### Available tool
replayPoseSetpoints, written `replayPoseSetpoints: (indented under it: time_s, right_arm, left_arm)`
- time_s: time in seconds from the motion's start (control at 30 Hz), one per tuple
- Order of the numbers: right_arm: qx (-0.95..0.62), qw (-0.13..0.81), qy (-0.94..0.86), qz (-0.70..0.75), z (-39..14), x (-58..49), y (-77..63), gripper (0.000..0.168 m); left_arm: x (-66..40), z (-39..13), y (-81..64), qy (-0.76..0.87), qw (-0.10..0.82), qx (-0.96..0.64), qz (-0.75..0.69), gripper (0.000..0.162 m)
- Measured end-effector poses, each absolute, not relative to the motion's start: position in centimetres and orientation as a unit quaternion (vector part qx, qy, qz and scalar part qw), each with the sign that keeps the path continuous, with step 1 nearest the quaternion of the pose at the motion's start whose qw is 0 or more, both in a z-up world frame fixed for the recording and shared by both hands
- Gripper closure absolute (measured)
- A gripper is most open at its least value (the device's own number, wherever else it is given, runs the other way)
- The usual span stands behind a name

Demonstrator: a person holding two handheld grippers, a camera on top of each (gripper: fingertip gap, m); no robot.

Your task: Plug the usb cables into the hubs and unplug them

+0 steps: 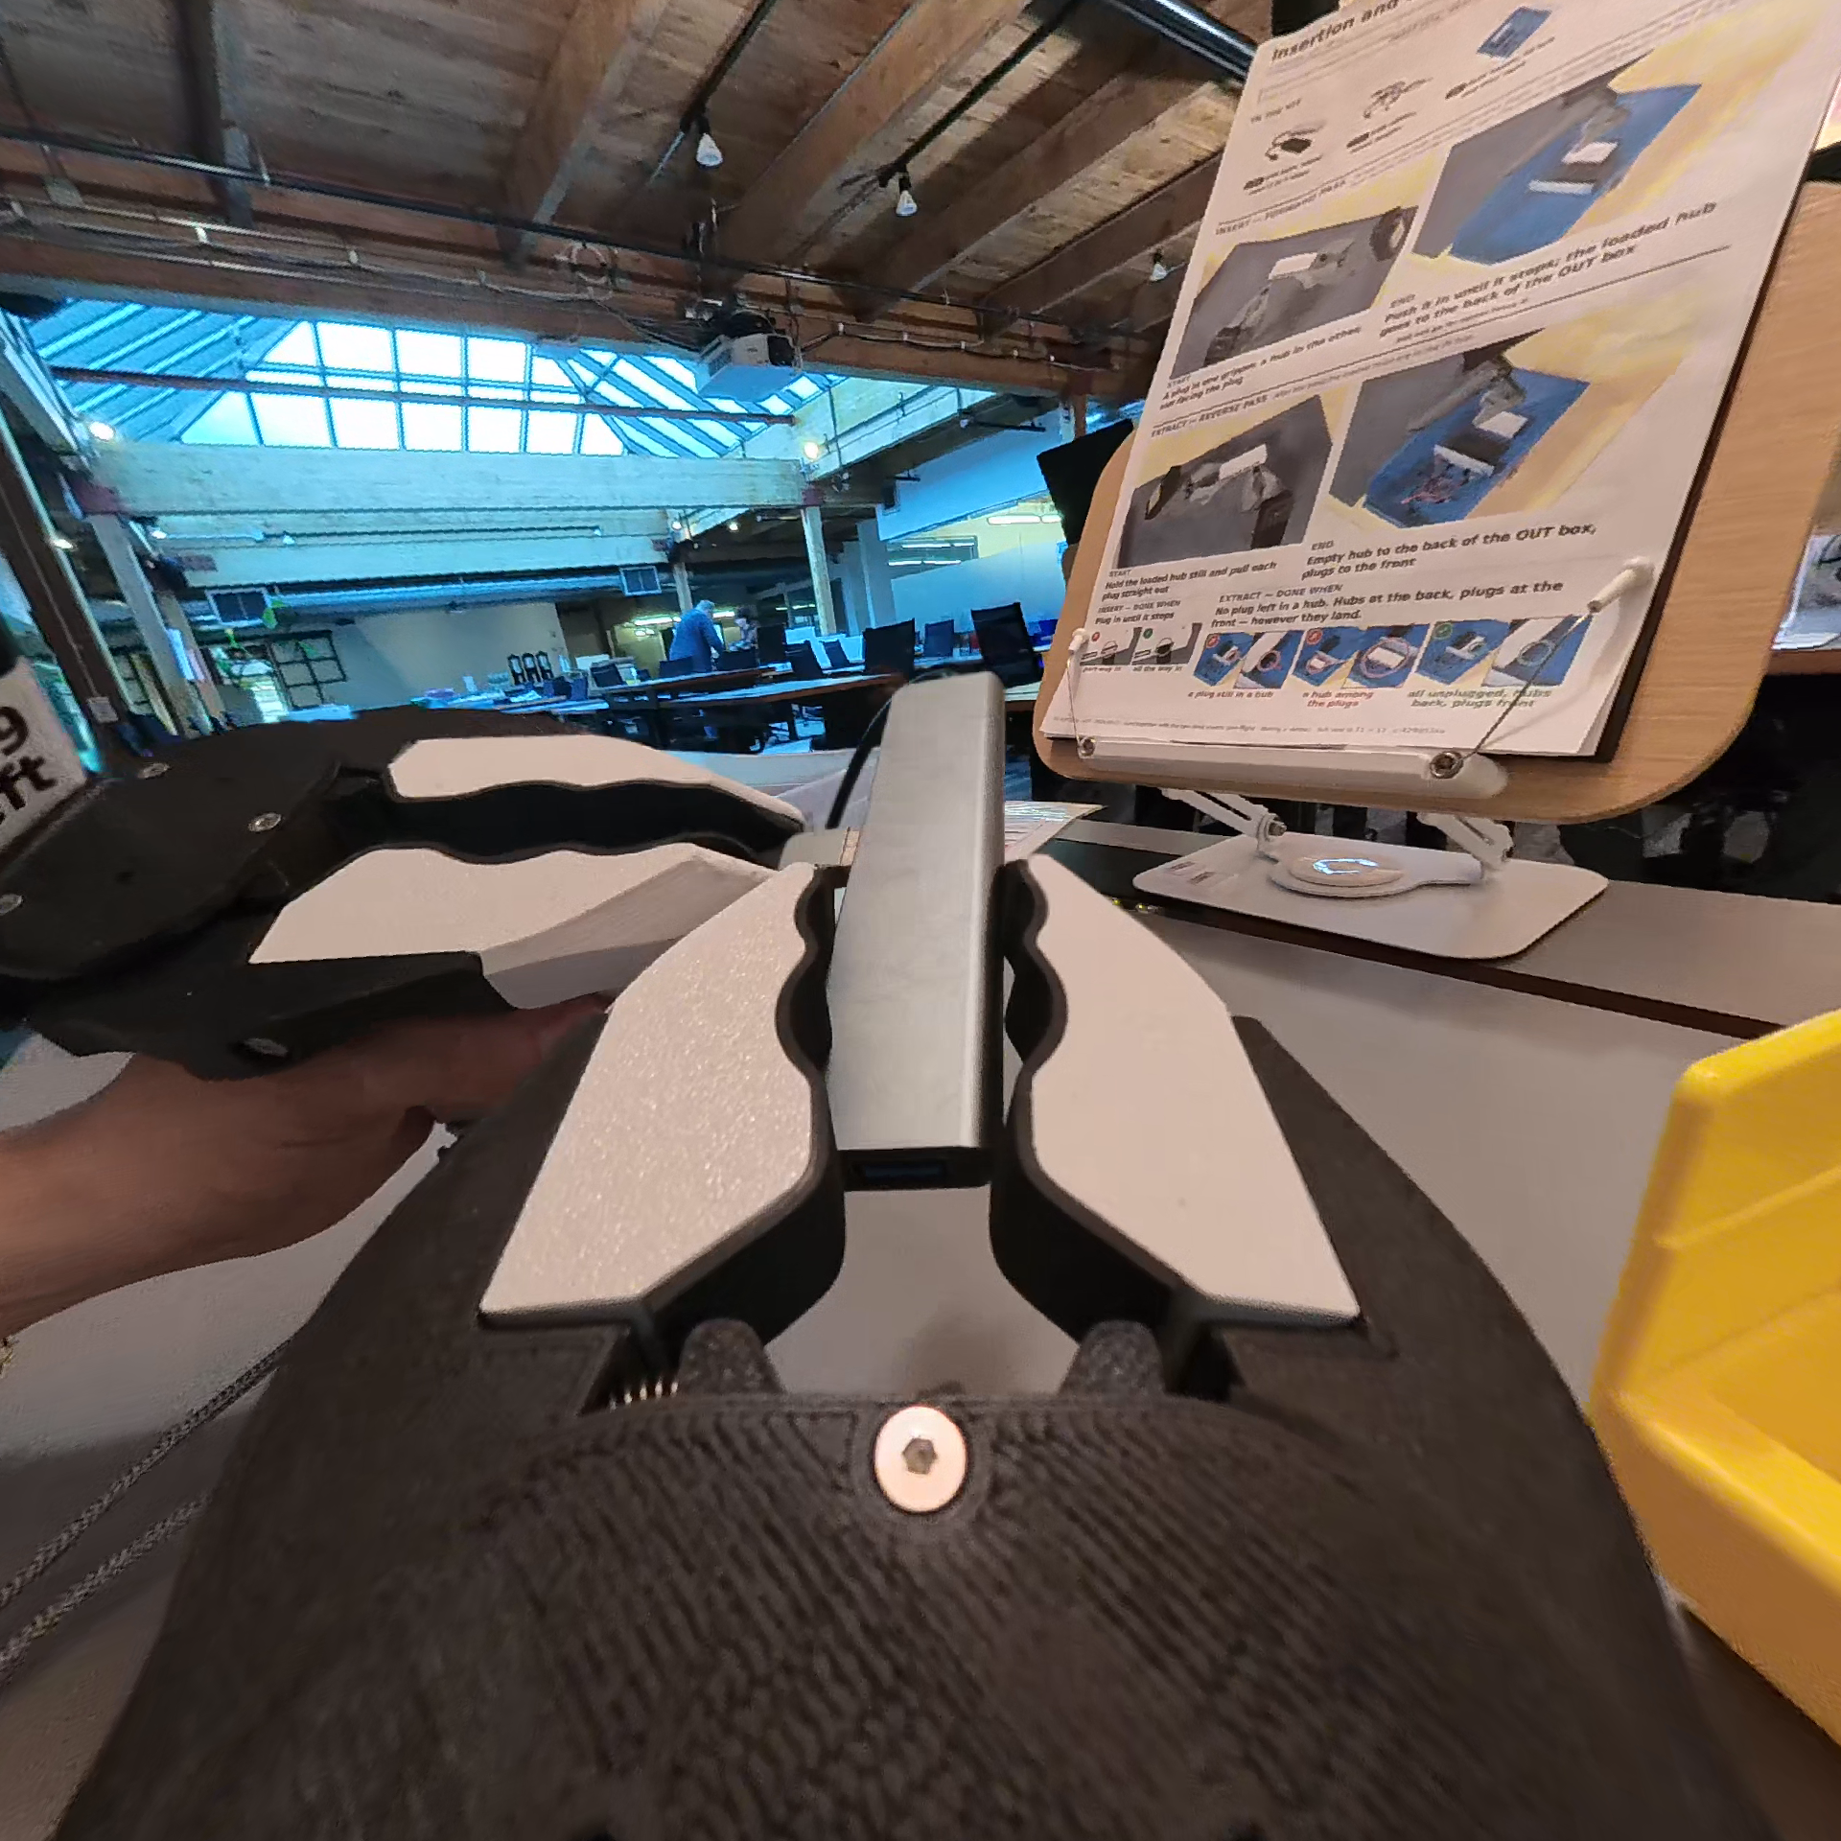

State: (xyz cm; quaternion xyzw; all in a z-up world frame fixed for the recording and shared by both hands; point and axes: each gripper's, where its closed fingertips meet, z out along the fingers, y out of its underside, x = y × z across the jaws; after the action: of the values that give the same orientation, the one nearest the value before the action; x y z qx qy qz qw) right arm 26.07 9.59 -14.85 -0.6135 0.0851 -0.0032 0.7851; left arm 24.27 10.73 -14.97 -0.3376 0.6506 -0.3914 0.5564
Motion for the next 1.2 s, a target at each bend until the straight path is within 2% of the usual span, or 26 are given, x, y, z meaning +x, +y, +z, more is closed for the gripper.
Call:
replayPoseSetpoints:
  time_s: [0.23, 0.33, 0.43, 0.47, 0.7, 0.87, 1.07, 1.1, 1.17, 1.2]
  right_arm:
    - [-0.623, 0.777, 0.092, 0.010, -15.3, 26.1, 9.6, 0.134]
    - [-0.651, 0.755, 0.072, 0.045, -16.4, 24.4, 10.9, 0.135]
    - [-0.612, 0.782, 0.102, 0.062, -15.3, 24.7, 10.8, 0.138]
    - [-0.610, 0.783, 0.102, 0.067, -15.3, 24.9, 10.6, 0.139]
    - [-0.616, 0.782, 0.097, 0.009, -15.1, 25.8, 10.1, 0.140]
    - [-0.614, 0.774, 0.152, -0.011, -15.7, 27.9, 9.3, 0.140]
    - [-0.646, 0.734, 0.156, -0.141, -16.3, 29.2, 8.8, 0.141]
    - [-0.653, 0.726, 0.148, -0.156, -16.4, 29.1, 8.8, 0.140]
    - [-0.660, 0.714, 0.137, -0.188, -16.4, 29.1, 8.9, 0.140]
    - [-0.663, 0.711, 0.127, -0.198, -16.3, 29.0, 9.0, 0.140]
  left_arm:
    - [24.5, -14.6, 10.4, 0.644, 0.551, -0.341, -0.407, 0.150]
    - [24.5, -13.3, 8.1, 0.667, 0.540, -0.285, -0.428, 0.155]
    - [24.8, -12.8, 6.5, 0.701, 0.587, -0.233, -0.331, 0.157]
    - [24.8, -12.9, 6.2, 0.700, 0.579, -0.235, -0.345, 0.157]
    - [24.2, -12.2, 7.3, 0.665, 0.588, -0.256, -0.382, 0.156]
    - [23.7, -13.9, 8.6, 0.664, 0.575, -0.288, -0.382, 0.147]
    - [23.6, -13.7, 8.9, 0.652, 0.575, -0.313, -0.382, 0.143]
    - [23.6, -13.4, 8.8, 0.651, 0.579, -0.310, -0.380, 0.145]
    - [23.5, -13.4, 8.2, 0.663, 0.572, -0.301, -0.377, 0.162]
    - [23.5, -13.4, 8.1, 0.663, 0.572, -0.303, -0.375, 0.162]
